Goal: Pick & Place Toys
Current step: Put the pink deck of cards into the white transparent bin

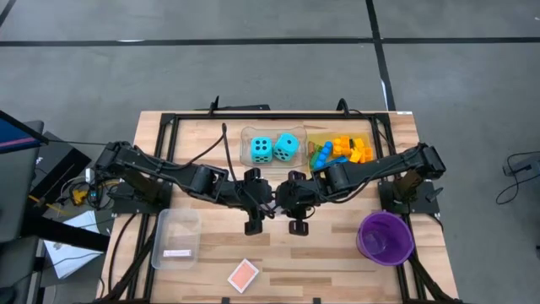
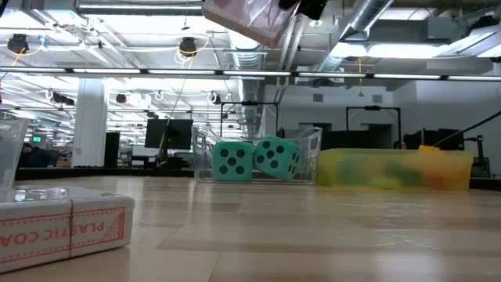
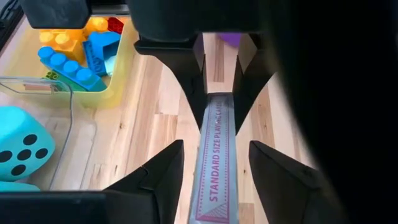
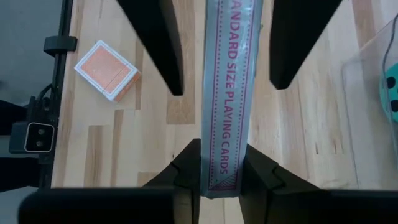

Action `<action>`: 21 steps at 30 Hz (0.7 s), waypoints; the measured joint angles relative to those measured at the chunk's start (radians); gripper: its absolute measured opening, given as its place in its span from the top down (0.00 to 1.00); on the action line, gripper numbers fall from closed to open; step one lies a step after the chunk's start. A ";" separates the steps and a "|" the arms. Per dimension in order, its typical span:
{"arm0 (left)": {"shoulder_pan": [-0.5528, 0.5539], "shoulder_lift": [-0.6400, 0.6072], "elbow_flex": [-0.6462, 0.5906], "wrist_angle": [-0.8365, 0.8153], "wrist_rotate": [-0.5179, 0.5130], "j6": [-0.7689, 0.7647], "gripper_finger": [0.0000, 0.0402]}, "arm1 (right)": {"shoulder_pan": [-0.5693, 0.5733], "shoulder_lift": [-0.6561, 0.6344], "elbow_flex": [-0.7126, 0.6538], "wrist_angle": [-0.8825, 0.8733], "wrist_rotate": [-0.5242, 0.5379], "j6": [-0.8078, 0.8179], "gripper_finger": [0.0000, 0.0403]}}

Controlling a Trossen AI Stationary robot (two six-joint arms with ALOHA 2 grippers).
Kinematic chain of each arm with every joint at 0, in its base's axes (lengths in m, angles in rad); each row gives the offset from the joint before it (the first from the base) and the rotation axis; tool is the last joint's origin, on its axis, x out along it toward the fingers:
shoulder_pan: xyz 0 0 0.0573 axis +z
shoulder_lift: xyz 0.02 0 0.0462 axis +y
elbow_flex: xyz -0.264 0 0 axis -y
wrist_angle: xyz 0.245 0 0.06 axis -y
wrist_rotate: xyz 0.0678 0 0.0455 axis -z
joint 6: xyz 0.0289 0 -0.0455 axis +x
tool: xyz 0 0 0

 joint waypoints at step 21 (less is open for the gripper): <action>0.000 0.015 0.000 -0.058 0.126 -0.010 0.57 | -0.031 0.082 0.101 -0.118 -0.130 -0.067 0.85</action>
